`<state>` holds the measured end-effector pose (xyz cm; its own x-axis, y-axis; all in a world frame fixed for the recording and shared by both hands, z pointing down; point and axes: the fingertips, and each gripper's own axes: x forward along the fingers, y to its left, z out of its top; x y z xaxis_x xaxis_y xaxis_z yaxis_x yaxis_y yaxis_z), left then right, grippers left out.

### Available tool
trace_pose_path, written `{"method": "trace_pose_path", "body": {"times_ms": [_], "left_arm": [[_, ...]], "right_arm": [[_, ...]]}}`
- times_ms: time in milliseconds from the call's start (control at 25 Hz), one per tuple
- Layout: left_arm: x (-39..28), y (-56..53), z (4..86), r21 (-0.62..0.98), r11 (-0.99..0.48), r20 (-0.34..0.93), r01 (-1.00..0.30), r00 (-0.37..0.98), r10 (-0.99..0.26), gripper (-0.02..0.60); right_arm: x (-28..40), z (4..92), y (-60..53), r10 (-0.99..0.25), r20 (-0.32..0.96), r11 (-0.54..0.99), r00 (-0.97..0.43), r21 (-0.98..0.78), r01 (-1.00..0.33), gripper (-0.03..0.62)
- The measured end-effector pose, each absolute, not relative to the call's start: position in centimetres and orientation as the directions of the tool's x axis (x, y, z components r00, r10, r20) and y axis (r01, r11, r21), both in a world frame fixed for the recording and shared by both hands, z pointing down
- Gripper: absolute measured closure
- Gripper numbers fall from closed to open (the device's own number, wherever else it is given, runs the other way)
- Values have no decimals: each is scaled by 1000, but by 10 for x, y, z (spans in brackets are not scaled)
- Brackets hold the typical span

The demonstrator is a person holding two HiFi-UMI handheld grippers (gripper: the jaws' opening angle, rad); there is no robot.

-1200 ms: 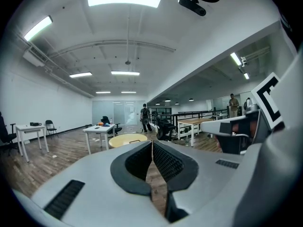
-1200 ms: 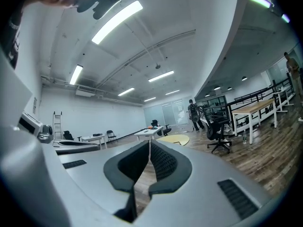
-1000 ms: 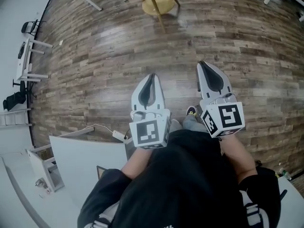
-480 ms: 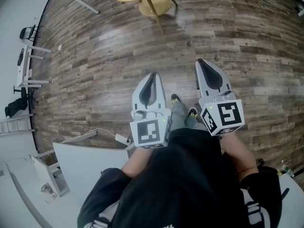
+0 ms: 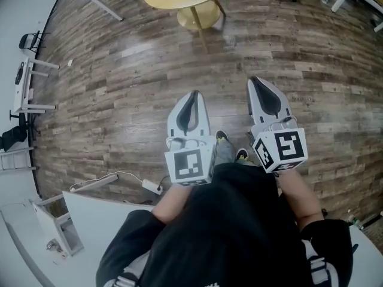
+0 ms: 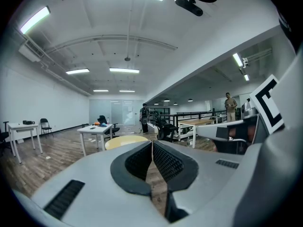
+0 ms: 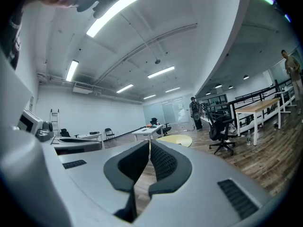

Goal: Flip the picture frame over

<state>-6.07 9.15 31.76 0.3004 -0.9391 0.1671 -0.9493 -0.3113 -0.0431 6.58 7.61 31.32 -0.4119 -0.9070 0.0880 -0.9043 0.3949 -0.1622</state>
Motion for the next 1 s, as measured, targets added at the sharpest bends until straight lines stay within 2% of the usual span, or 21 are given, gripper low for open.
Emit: {"method": "trace_pose_path", "body": {"times_ms": [400, 1000], "left_arm": [[-127, 25, 317, -9, -280, 135, -960, 276, -952, 554], [-133, -38, 317, -28, -288, 134, -957, 282, -950, 554]], "right_arm": [[1, 310, 12, -898, 99, 419, -429, -110, -901, 571], [-5, 309, -50, -900, 111, 414, -422, -94, -906, 571]]}}
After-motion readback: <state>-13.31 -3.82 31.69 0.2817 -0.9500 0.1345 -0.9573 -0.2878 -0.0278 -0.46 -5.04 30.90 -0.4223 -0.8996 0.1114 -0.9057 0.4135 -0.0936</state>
